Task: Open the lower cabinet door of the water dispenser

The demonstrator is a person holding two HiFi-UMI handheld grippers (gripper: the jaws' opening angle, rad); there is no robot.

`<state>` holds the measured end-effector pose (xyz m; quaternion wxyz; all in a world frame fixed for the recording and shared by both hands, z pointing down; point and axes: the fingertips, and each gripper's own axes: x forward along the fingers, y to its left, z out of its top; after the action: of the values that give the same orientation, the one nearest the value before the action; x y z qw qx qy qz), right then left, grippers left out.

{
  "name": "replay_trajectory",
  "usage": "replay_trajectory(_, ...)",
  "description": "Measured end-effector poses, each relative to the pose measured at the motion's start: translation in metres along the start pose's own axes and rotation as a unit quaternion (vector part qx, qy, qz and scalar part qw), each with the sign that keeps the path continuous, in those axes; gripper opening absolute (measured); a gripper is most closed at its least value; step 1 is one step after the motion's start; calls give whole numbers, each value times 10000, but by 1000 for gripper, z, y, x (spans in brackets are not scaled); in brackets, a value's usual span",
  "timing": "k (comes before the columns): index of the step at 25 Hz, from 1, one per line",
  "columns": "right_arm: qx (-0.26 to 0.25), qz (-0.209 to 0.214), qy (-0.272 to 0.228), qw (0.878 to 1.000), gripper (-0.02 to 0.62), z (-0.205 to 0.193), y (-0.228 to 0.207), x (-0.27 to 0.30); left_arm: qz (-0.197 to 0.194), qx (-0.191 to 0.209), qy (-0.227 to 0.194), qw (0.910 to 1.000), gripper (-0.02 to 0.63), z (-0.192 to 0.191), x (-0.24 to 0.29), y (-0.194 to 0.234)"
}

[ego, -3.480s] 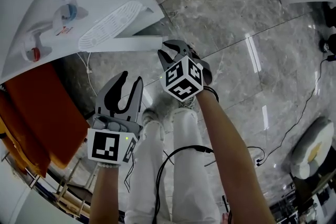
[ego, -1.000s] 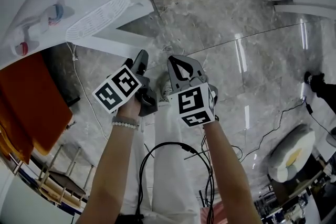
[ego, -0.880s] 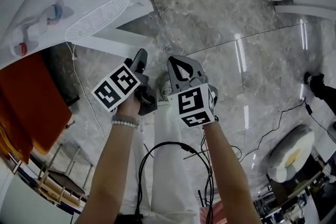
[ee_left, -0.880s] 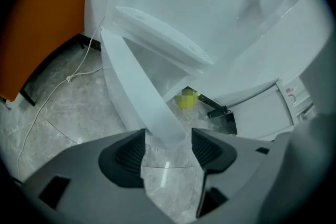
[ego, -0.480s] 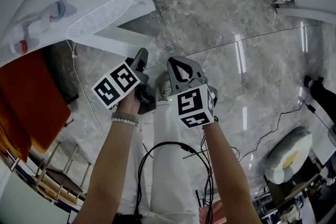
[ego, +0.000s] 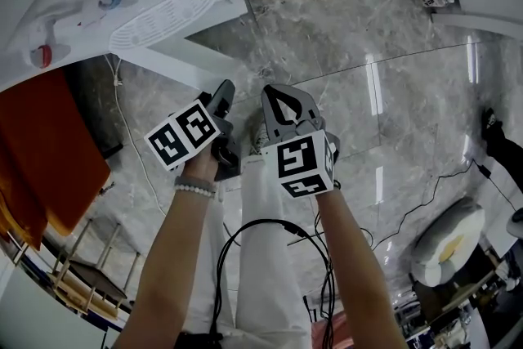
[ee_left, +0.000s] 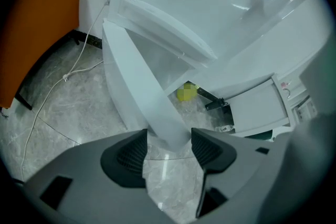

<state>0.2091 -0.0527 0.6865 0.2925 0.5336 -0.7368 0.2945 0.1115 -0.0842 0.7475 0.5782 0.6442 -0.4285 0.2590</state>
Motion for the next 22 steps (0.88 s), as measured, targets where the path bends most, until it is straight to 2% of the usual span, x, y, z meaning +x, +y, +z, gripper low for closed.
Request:
replay_trajectory(9,-83,-40,5,10000,5,2,22,-1,-76,174,227,9996,270,-16,-16,21)
replay_trajectory(22,-289,1,55,9996,5,10,62,3,10,532,589,9968,272,-41,-58,81)
